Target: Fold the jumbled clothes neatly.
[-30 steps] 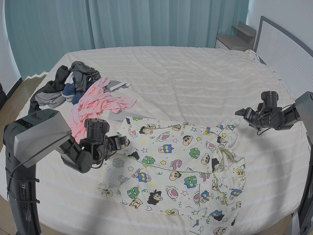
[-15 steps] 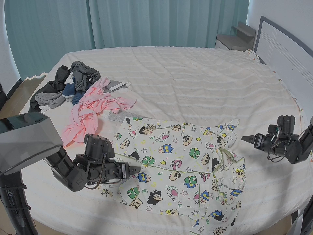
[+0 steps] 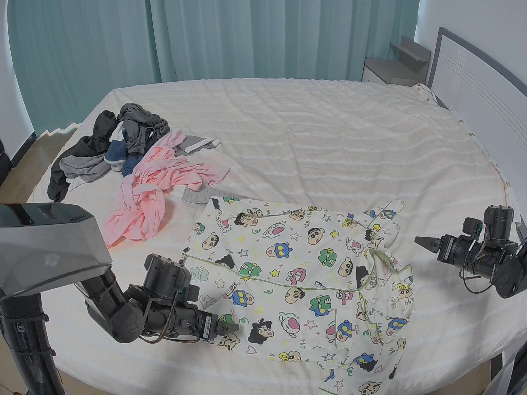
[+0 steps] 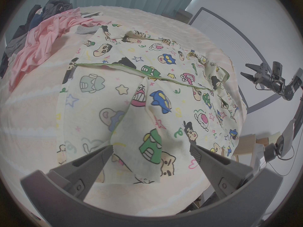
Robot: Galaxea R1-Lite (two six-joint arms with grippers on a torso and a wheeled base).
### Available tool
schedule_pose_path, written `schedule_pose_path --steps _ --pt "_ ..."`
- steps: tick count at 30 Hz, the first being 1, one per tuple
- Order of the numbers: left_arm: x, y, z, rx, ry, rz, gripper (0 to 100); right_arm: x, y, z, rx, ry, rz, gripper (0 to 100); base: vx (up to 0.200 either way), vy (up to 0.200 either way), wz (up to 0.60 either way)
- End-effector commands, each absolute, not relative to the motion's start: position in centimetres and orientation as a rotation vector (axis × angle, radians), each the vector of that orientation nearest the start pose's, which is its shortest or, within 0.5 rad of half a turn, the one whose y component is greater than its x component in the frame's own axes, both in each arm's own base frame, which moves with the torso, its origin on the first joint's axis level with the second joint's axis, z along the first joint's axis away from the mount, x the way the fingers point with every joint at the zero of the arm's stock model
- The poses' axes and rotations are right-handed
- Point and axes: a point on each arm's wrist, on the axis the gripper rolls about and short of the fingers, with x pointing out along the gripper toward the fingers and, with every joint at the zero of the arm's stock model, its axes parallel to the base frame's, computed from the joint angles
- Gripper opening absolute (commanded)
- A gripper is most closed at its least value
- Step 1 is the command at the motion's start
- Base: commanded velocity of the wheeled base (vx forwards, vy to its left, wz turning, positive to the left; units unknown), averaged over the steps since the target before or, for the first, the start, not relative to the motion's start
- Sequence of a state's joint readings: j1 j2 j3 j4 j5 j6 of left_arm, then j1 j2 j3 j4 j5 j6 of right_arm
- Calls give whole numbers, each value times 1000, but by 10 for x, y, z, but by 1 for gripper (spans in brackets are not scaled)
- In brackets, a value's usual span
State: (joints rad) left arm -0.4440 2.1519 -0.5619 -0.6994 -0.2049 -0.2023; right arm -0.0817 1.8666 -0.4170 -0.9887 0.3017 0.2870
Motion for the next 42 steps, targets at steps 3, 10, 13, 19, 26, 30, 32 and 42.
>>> schedule_pose_path --steps 3,10,13,19,26,30,32,42 --pt "275 -122 -8 -75 957 -477 100 271 -15 79 370 482 151 100 0 0 0" --pt "280 -117 -18 -57 975 -470 100 271 -15 78 372 483 150 100 0 0 0" --pt "282 -119 -22 -57 963 -477 100 271 -15 79 370 480 149 100 0 0 0" --pt "287 -121 -32 -66 931 -478 100 270 -15 81 369 474 152 100 0 0 0" --pt "287 -121 -36 -67 931 -476 0 271 -15 80 368 476 151 100 0 0 0" --pt "286 -119 -34 -68 930 -469 0 270 -15 80 369 477 151 100 0 0 0" --pt "282 -117 -33 -61 936 -468 0 271 -15 80 368 474 152 100 0 0 0" --pt "276 -109 -9 -70 855 -456 0 269 -14 83 366 466 156 100 0 0 0"
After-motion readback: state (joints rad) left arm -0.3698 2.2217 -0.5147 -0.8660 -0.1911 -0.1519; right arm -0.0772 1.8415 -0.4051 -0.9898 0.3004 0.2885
